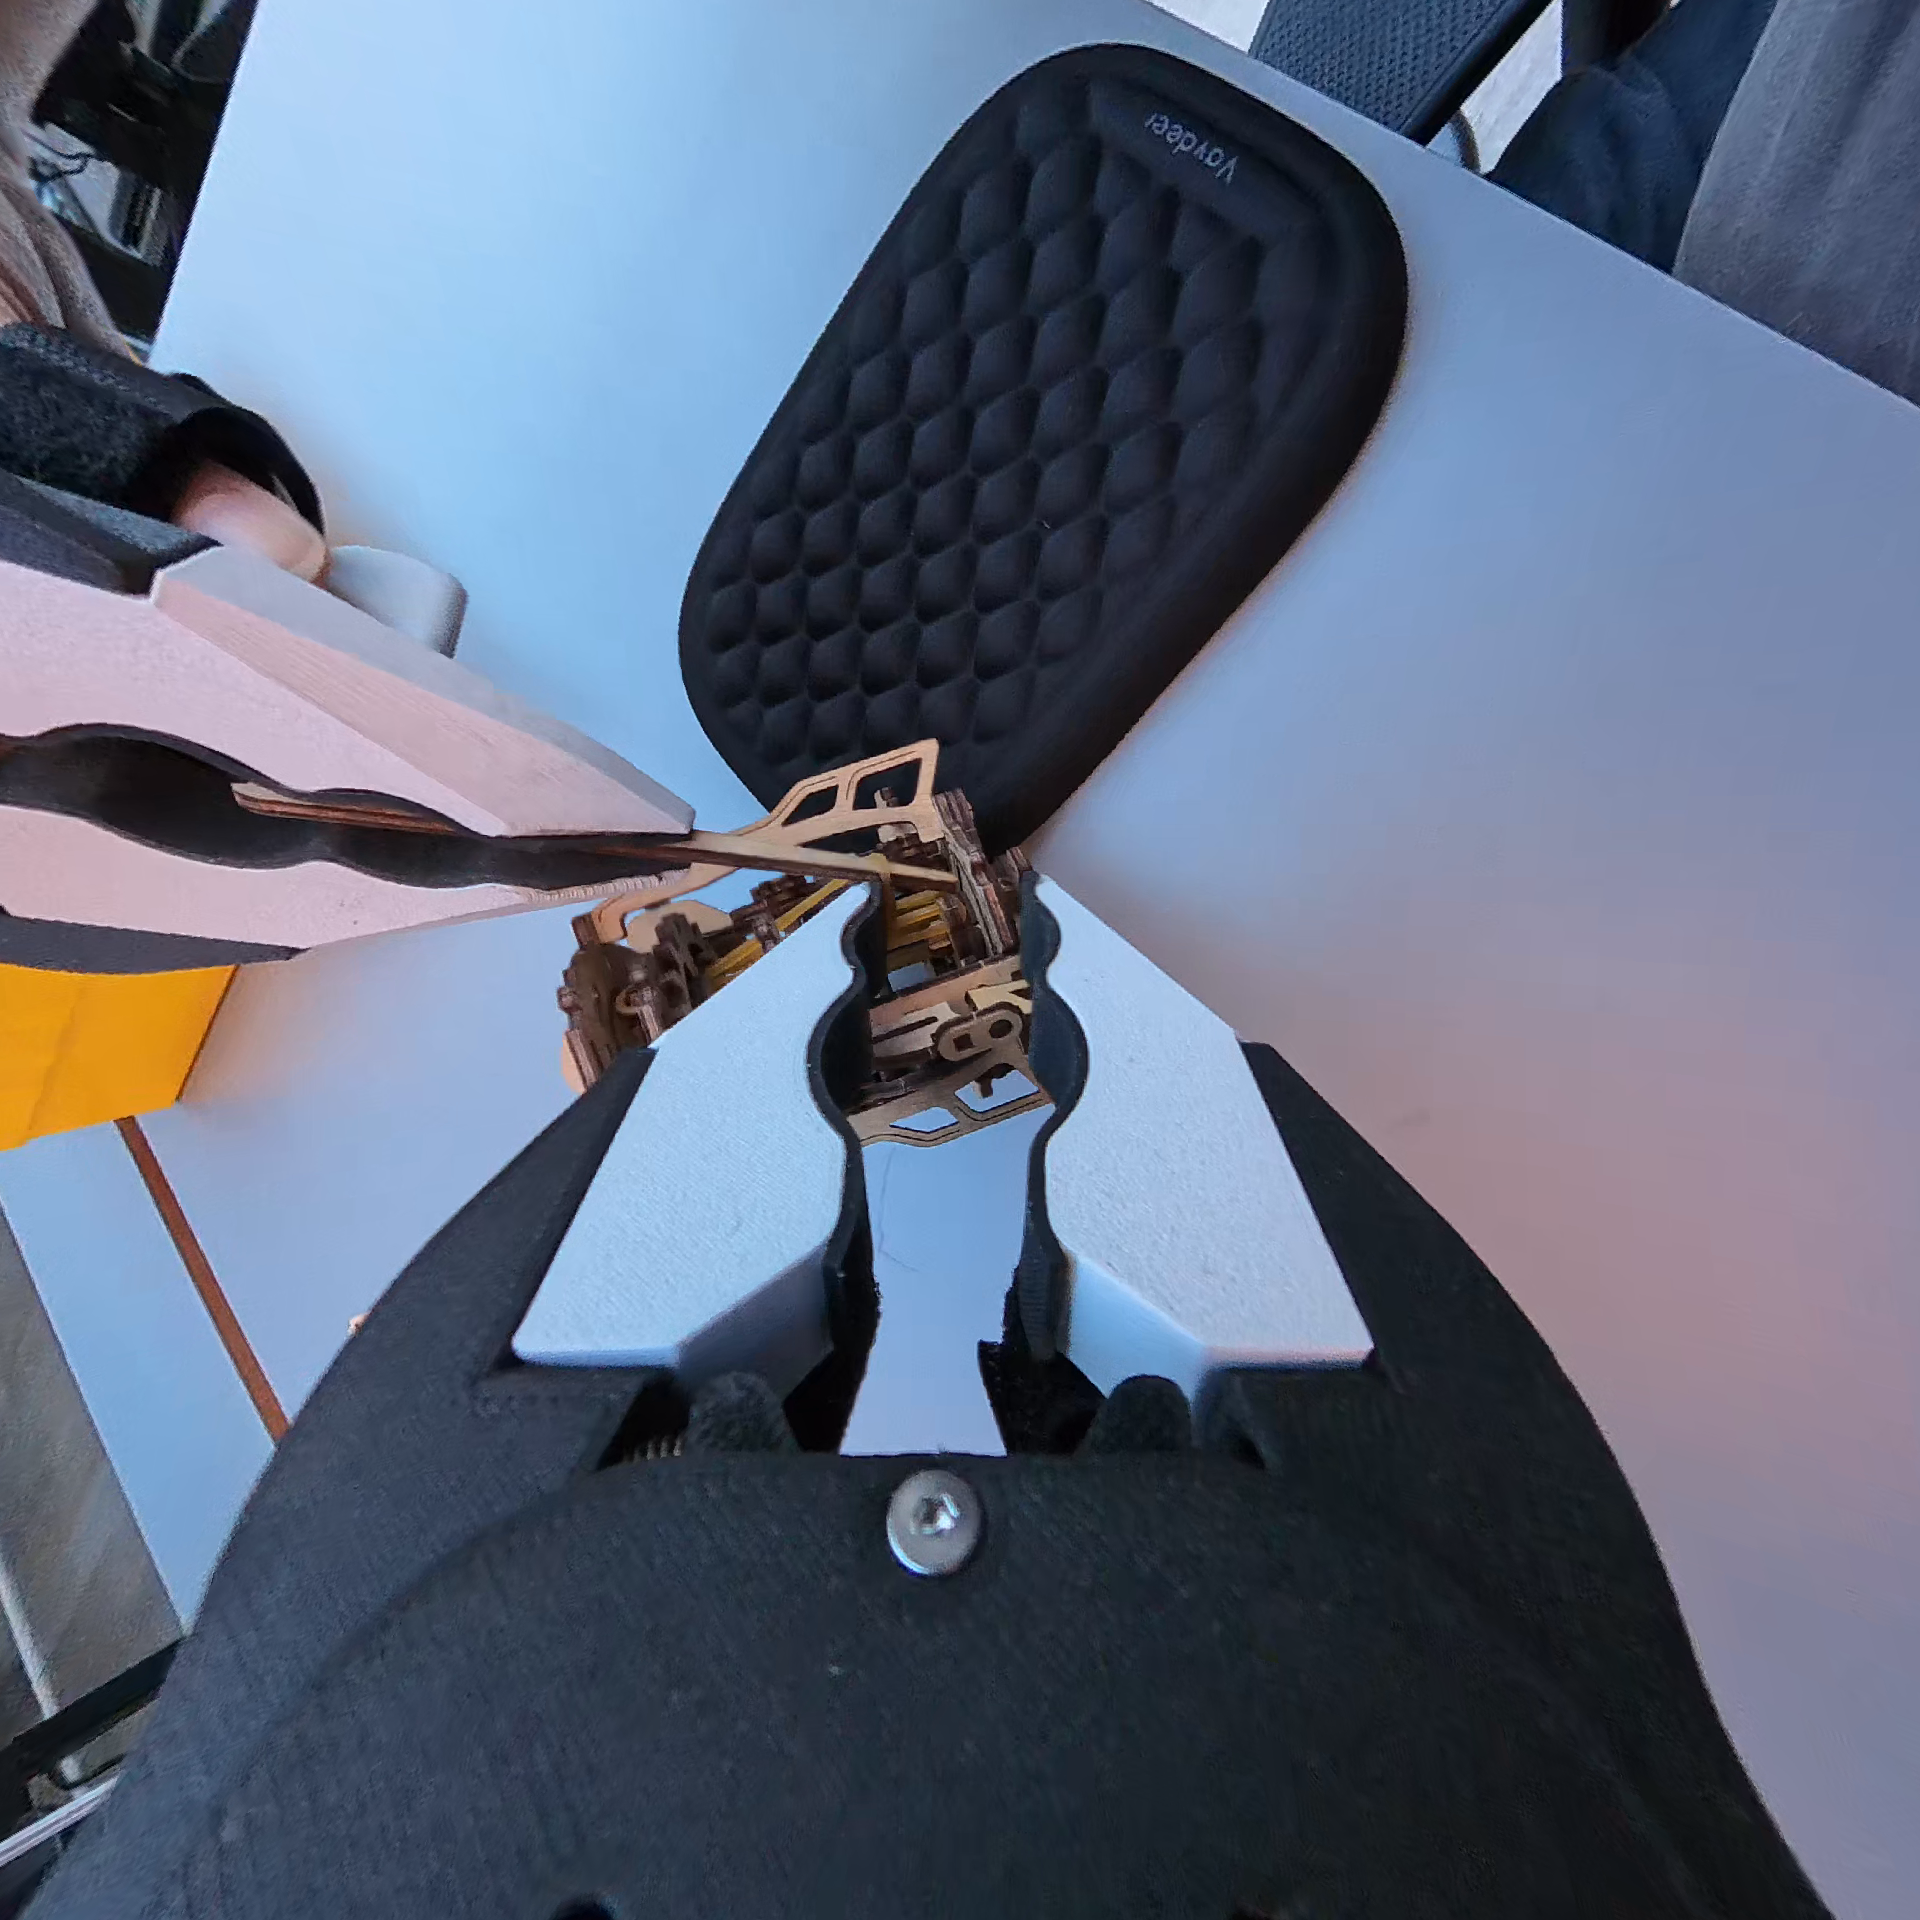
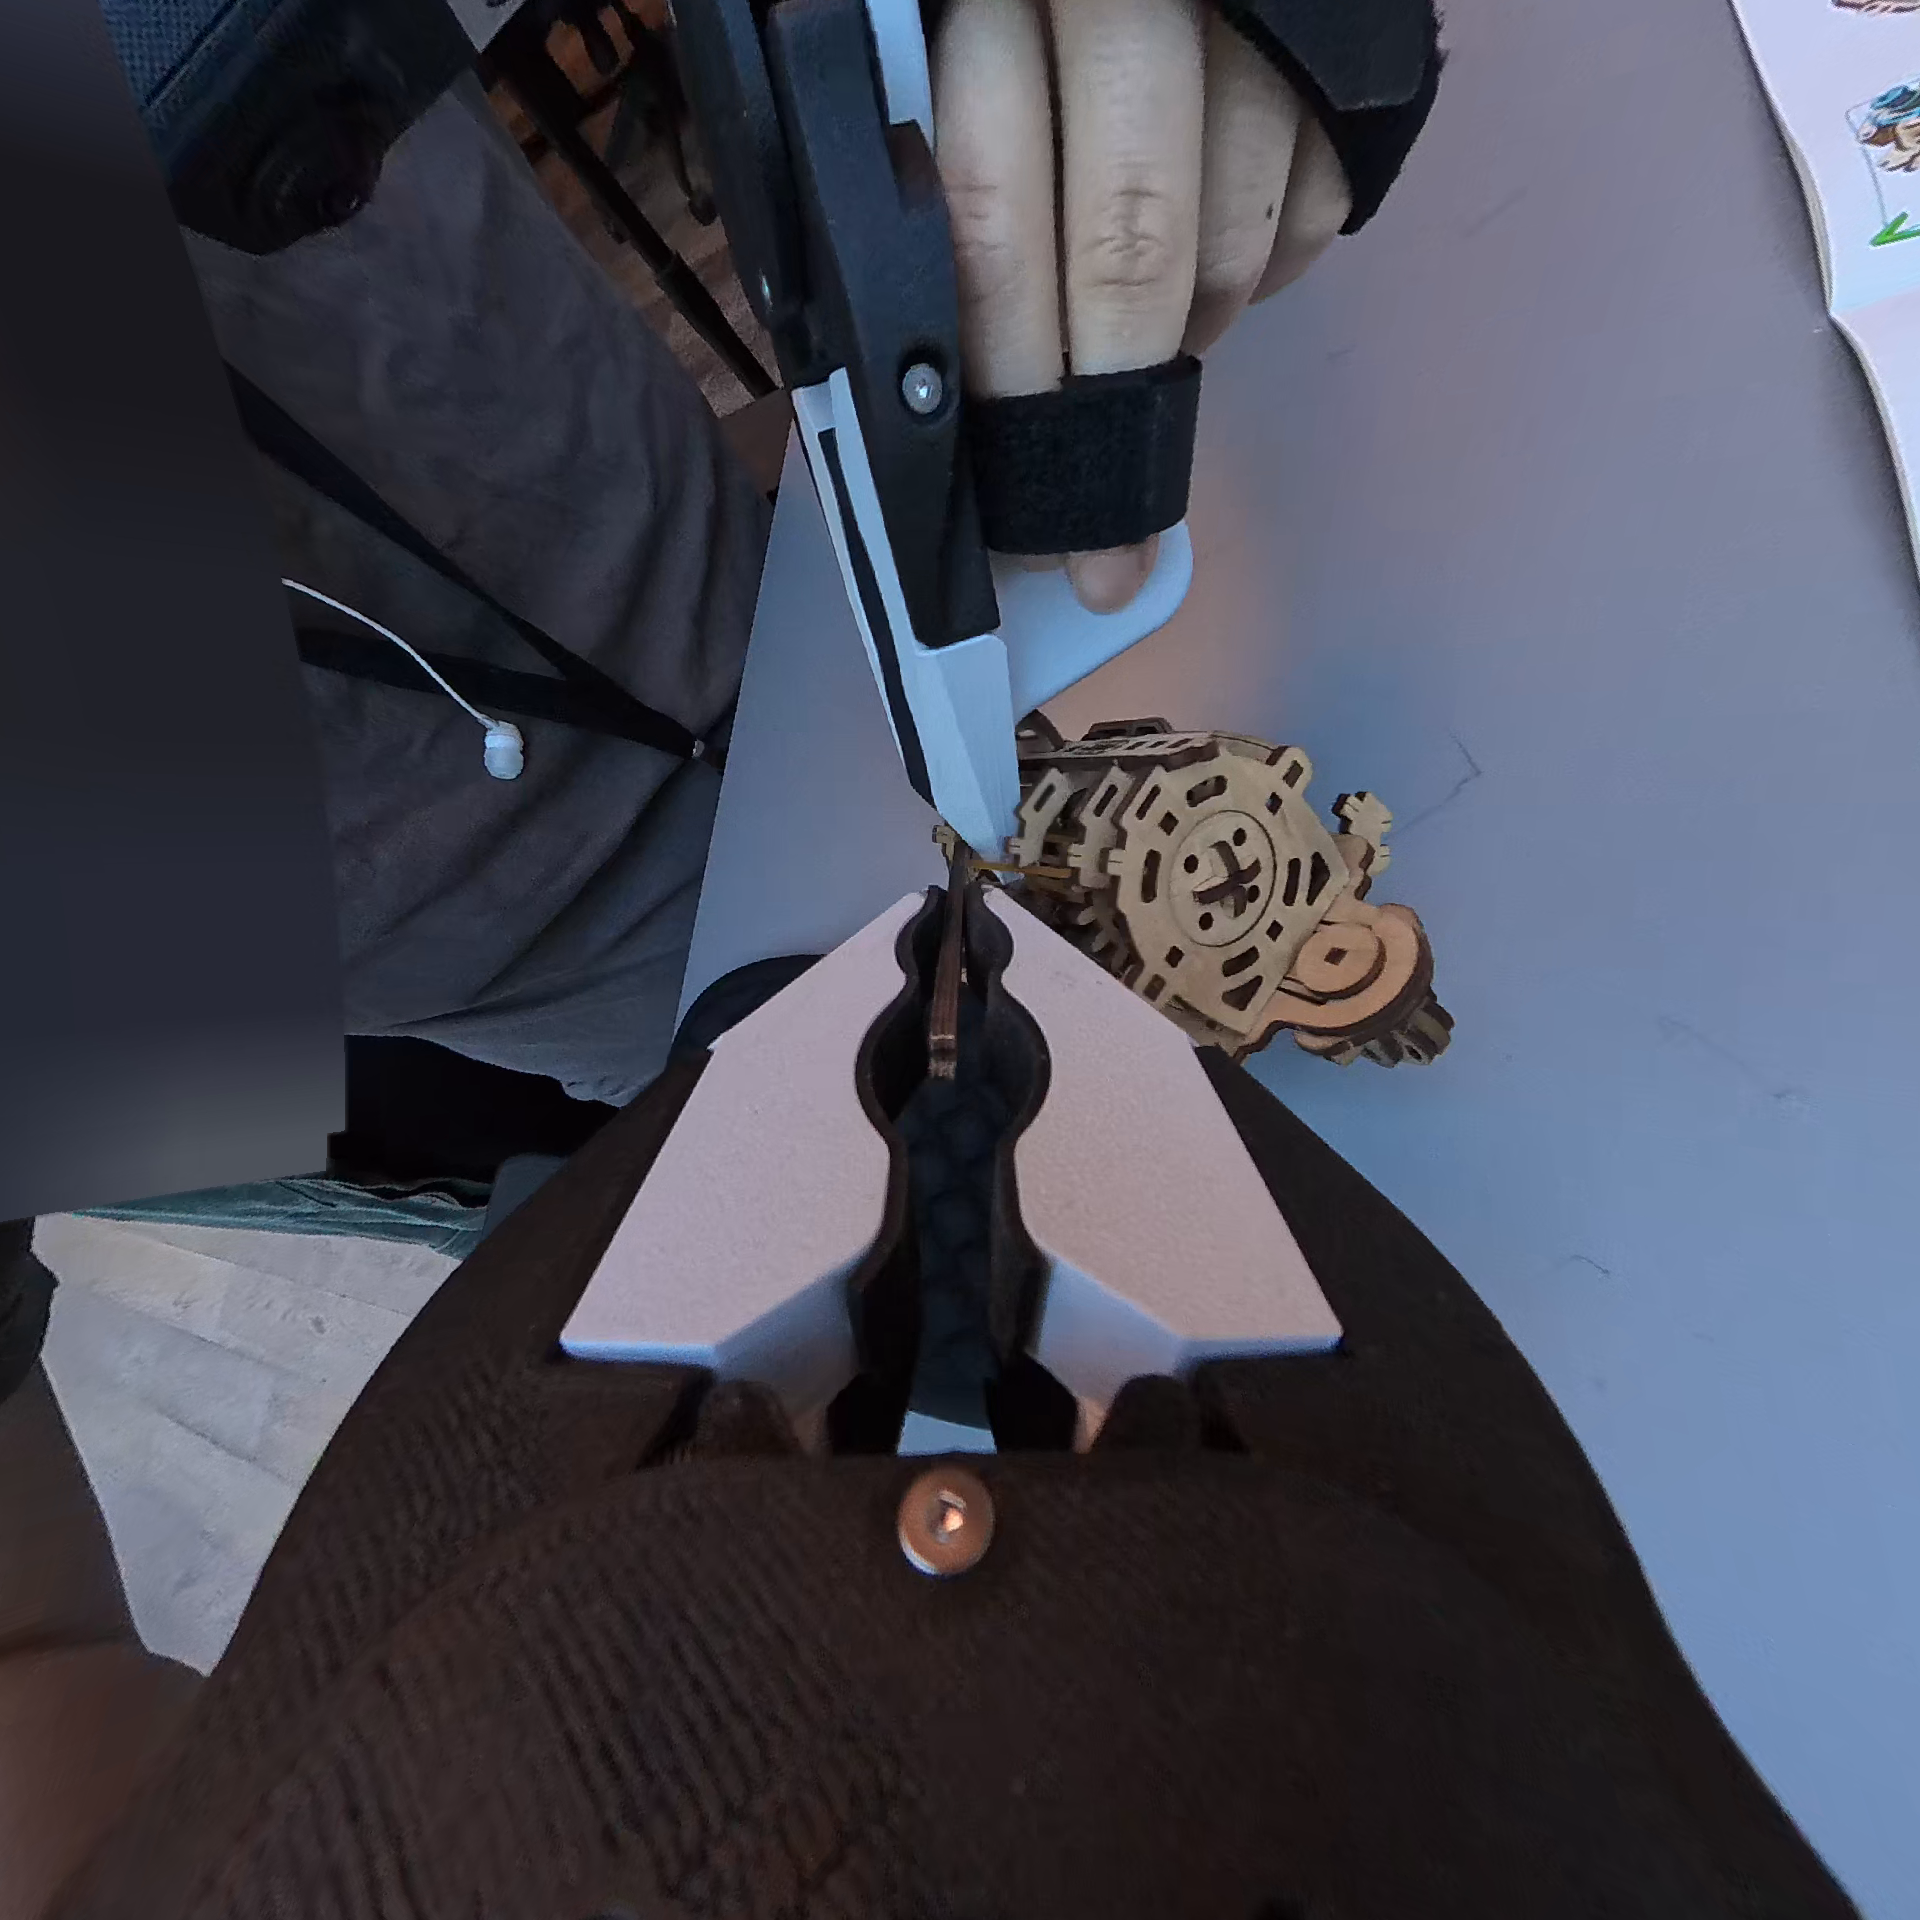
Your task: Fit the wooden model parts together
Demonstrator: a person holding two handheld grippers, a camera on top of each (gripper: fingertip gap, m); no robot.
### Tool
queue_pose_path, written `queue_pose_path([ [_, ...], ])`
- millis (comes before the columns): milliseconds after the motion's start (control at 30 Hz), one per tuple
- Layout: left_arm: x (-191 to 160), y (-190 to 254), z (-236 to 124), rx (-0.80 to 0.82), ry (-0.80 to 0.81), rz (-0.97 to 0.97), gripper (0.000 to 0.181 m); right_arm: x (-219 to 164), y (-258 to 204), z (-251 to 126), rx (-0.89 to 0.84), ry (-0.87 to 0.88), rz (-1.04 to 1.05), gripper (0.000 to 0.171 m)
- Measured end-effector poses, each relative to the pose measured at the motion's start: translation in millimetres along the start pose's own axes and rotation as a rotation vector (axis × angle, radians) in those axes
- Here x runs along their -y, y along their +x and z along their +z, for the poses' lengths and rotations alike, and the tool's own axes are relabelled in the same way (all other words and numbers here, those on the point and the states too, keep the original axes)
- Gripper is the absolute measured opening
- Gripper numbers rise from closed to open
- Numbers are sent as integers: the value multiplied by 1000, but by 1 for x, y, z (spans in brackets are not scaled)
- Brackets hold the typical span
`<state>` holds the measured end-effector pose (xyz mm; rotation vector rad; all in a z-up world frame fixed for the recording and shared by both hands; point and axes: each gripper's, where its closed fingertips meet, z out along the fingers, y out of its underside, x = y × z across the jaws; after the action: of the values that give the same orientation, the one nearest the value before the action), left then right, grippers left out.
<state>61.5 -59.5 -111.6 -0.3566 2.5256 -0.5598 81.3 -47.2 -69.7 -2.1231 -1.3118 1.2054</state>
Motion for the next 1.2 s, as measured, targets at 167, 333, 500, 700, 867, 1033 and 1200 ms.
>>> queue_pose_path([
  [167,1,1,0,-11,23,-32,18,1,-3,2,-8,14,-37,1],
  [333,-1,0,-2,28,23,-21,16,3,-4,3,-86,30,-90,1],
  [500,-4,-3,-3,60,18,-50,12,6,-5,2,-226,31,-157,1],
  [700,-3,-5,-2,89,40,-96,10,4,-12,2,-416,-10,-284,1],
  [867,-6,-11,-4,116,48,-143,9,5,-12,-1,-572,-13,-401,1],
  [1033,-10,-13,-5,122,52,-181,9,6,-16,-4,-695,35,-508,1],
  [1200,-12,-12,-7,103,48,-197,9,-4,-13,-7,-749,55,-497,1],
])
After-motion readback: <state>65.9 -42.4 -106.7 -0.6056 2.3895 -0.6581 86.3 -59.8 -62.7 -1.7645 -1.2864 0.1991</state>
